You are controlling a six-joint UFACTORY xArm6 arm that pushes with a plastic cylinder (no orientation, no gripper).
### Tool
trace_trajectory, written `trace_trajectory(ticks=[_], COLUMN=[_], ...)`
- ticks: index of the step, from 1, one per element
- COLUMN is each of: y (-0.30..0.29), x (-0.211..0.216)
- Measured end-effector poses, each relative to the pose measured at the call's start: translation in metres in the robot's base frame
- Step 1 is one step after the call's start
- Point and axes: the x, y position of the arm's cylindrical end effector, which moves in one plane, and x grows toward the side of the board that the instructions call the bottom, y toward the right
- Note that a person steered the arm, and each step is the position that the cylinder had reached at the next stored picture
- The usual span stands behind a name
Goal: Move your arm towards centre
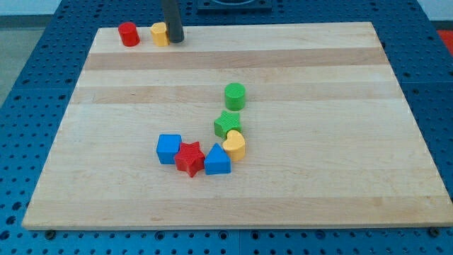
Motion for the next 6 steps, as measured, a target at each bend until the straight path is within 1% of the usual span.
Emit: trace_trajectory(ticks=[1,3,4,5,6], y=[0.022,0.117,0.154,0.176,0.178], x=[0.023,0.084,0.116,0.159,0.192])
